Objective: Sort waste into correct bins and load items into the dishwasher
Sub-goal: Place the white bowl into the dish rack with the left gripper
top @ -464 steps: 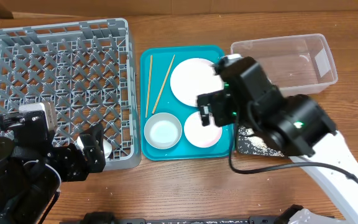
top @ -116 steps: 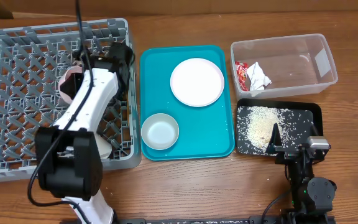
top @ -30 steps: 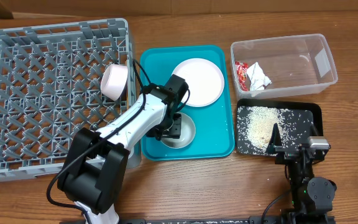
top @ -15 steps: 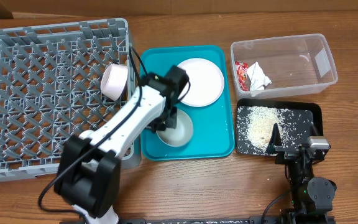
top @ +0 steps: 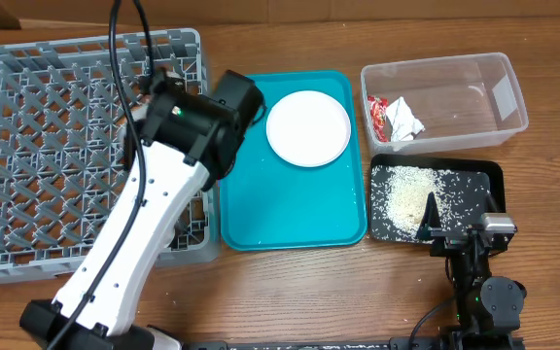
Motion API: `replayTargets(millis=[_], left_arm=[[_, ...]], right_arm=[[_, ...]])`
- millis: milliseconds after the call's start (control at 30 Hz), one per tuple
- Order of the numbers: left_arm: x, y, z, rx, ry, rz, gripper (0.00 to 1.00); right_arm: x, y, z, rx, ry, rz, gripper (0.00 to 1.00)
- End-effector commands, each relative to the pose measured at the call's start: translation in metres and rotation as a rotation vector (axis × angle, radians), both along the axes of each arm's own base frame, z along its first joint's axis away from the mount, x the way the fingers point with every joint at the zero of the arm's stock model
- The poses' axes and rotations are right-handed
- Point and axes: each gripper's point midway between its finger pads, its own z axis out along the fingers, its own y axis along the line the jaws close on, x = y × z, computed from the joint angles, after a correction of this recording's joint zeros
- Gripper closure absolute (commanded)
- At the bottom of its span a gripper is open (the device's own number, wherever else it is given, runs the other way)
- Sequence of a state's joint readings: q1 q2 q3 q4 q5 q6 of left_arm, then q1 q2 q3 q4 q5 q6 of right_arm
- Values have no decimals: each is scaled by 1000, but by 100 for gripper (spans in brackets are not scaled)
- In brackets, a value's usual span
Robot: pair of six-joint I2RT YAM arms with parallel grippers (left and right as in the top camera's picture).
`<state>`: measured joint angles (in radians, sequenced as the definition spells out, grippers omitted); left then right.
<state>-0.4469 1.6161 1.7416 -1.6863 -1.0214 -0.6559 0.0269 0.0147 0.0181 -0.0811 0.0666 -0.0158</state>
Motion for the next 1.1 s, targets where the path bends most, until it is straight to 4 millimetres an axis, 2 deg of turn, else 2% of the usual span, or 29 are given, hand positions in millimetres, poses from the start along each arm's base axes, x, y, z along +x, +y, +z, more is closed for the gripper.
replayTargets(millis=[0, 167, 267, 367, 533, 667, 800, 1067], left_arm=[[1, 39, 5, 158, -44, 116, 96], [-5, 84, -15, 203, -19, 281, 96], [-1, 99, -28, 204, -10, 338, 96], [11, 110, -44, 202, -23, 379, 96], [34, 110, -68, 238, 29, 353, 96], [50, 108, -99, 256, 85, 343, 96], [57, 101, -121, 264, 141, 321, 96], [68, 76, -127, 265, 127, 257, 94]], right_arm=[[0, 0, -1, -3, -5, 2, 0], [0, 0, -2, -3, -5, 2, 0], [0, 0, -2, -3, -5, 2, 0], [0, 0, -2, -3, -5, 2, 0], [0, 0, -2, -3, -5, 2, 0], [0, 0, -2, -3, -5, 2, 0], [0, 0, -2, -3, -5, 2, 0], [0, 0, -2, -3, -5, 2, 0]])
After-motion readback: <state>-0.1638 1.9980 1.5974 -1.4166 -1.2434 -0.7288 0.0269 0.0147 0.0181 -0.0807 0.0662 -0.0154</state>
